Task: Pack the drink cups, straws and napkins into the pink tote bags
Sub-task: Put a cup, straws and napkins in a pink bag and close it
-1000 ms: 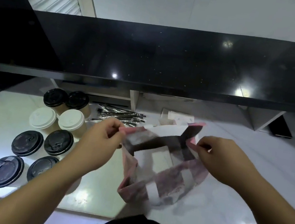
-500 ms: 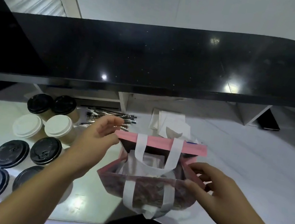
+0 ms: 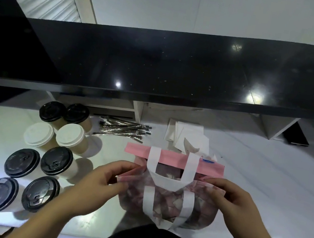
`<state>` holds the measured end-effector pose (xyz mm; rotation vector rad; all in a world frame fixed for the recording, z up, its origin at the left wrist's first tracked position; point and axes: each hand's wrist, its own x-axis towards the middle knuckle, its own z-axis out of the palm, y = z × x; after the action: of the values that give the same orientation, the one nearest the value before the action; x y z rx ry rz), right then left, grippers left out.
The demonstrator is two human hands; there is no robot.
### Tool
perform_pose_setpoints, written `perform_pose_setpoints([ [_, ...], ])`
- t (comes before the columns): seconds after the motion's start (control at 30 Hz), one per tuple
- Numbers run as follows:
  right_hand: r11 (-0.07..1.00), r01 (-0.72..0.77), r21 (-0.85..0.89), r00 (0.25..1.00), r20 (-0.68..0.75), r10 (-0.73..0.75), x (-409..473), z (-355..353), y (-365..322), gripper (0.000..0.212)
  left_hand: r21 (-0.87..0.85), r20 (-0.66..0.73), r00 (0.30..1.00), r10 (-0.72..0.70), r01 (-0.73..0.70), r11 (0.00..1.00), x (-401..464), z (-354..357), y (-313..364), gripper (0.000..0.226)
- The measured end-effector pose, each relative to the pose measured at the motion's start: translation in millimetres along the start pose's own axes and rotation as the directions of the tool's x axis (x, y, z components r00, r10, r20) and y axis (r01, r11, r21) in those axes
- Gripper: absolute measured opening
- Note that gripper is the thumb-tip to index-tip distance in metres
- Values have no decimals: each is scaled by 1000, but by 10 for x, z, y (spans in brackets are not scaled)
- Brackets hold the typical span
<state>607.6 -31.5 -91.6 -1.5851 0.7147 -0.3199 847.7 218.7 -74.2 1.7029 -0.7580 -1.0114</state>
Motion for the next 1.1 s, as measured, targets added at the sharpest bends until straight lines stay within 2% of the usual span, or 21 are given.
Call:
perform_pose_setpoints([
  [0.13,988,-51,144,997,-57,59,3,47,54,15,-72,-77,996,-36,31,997,74,83,-1,48],
  [0.2,990,-36,135,992,-117,52,20,51,100,18,-71,-123,991,-57,48,996,107,115,-21,45],
  [0.27,1000,0,-15,980,-199,-3,60,22,136,37,-78,-196,979,-60,46,996,162,120,-55,36],
  [0.33,969,60,-240,970,-213,-113,109,-47,122,59,-61,-252,967,-47,32,998,220,85,-70,39],
  [0.4,858,165,-486,956,-136,-261,172,-117,74,62,39,-253,967,3,7,999,257,18,-50,59],
  [0.43,789,221,-573,942,-84,-325,203,-136,34,57,147,-239,970,51,-16,989,275,-20,-23,69],
  [0.47,731,266,-628,927,-40,-373,231,-145,-12,52,277,-219,969,116,-52,959,290,-53,11,72],
  [0.53,636,346,-689,895,40,-443,275,-152,-77,43,461,-175,956,237,-133,877,333,-84,65,61],
  [0.63,514,417,-750,857,137,-496,330,-170,-60,38,509,-165,944,286,-166,844,383,-66,104,46],
  [0.7,445,443,-778,838,183,-514,352,-181,-15,41,532,-154,938,309,-185,826,395,-46,98,46],
  [0.83,305,508,-805,769,266,-581,355,-194,34,25,612,-102,913,394,-255,749,409,-19,35,54],
  [0.93,270,509,-817,775,299,-557,331,-230,69,25,661,-28,891,453,-324,677,411,-14,23,50],
  [1.07,320,500,-805,799,286,-529,286,-225,54,28,693,67,859,507,-406,595,407,-54,68,14],
  [1.1,326,497,-804,798,276,-536,294,-205,50,27,708,85,851,518,-418,569,404,-60,80,11],
])
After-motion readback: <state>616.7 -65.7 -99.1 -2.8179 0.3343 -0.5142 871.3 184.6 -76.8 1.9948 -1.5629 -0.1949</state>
